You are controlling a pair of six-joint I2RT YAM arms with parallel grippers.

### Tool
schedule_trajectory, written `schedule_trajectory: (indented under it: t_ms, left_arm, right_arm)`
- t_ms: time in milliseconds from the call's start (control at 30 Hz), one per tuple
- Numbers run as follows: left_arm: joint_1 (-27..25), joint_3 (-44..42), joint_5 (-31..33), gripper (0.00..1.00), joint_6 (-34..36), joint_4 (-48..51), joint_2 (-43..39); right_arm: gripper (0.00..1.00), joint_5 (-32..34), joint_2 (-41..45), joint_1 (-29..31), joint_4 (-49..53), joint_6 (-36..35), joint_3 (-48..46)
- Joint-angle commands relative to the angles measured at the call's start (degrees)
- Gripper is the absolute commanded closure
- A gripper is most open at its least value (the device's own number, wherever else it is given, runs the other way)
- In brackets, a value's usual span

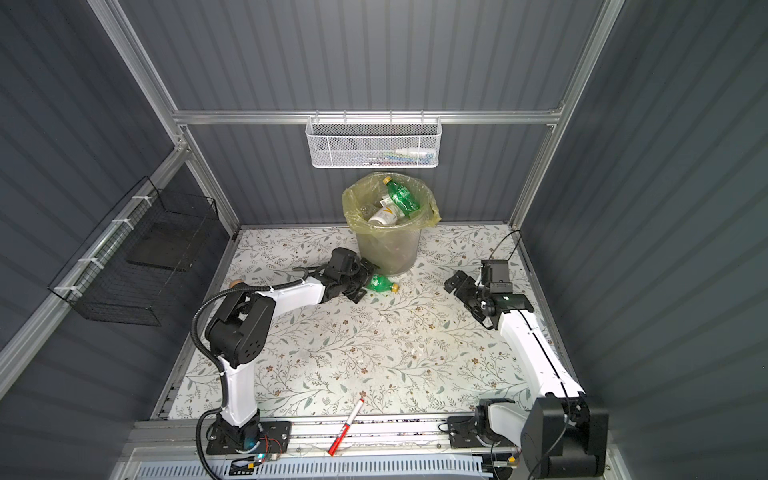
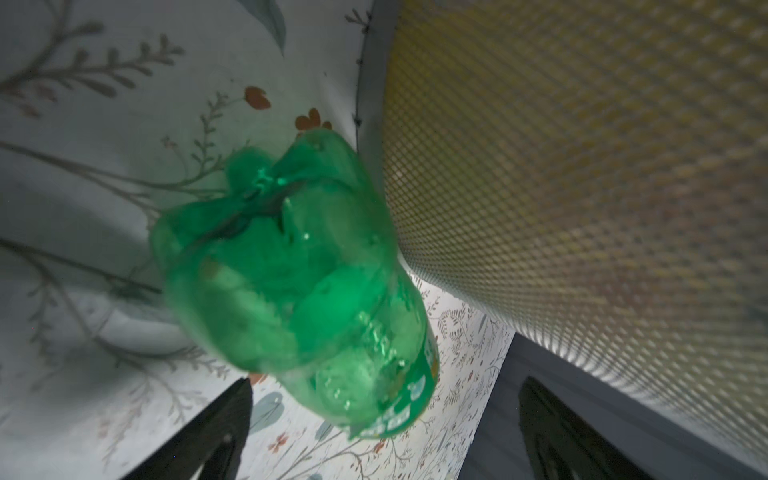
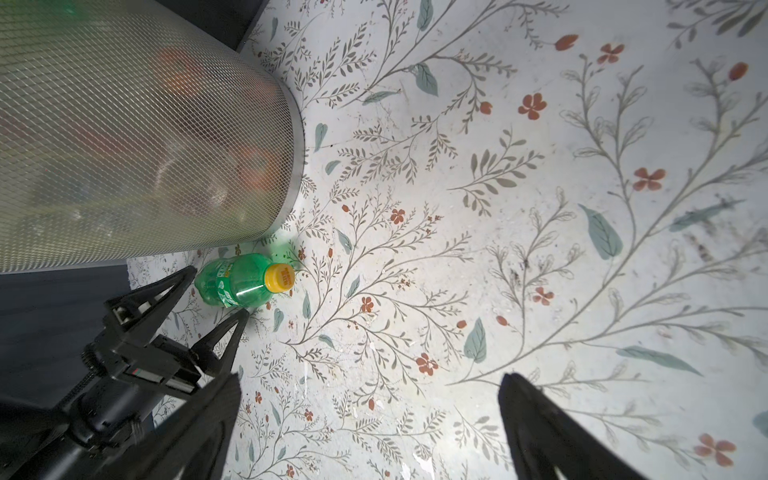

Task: Throw the plastic bottles in the bin
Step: 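Grasp the last green bottle beside the bin with the left gripper, then lift the green bottle with the left gripper and drop it into the bin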

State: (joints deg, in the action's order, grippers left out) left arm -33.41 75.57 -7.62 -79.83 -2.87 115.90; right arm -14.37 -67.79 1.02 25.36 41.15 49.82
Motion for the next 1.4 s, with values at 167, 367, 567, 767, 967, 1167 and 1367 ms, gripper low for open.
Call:
schedule_trajectory:
  t_ms: [167, 367, 567, 767, 967, 1167, 1367]
  left_arm:
    - [0.3, 4.8, 1.7, 0.04, -1.2, 6.9, 4.9]
    - [0.2, 9.5, 3.7, 0.21, 1.5, 9.0, 6.4]
    - [0.3, 7.4, 3.3, 0.37, 2.9, 8.0, 6.5]
    - [0.2, 3.9, 3.9, 0.47, 6.0, 8.8, 4.4]
    - [1.2, -2.5, 7.4, 0.49, 12.3, 13.3, -4.5]
    - [2.6, -14.6, 8.6, 0.49, 17.1, 11.6, -16.4]
    - [3.4, -19.9, 12.0, 0.49, 20.8, 14.2, -28.9]
  right_arm:
    - [0.01, -4.3, -2.1, -2.4, -5.5, 1.5, -3.2]
    - [0.01, -8.0, -3.1, -3.5, -7.3, 2.2, -4.9]
    - [0.01, -8.7, -1.9, -5.4, -8.7, 2.9, -7.4]
    - [0.01, -9.2, -1.0, -6.2, -8.7, 3.0, -8.1]
    - [0.01, -8.8, 0.1, -6.4, -8.2, 2.8, -9.2]
    - [0.01, -9.2, 0.0, -6.3, -7.8, 2.6, -9.7]
    - [0.01, -9.8, -0.2, -6.3, -7.6, 2.7, -10.3]
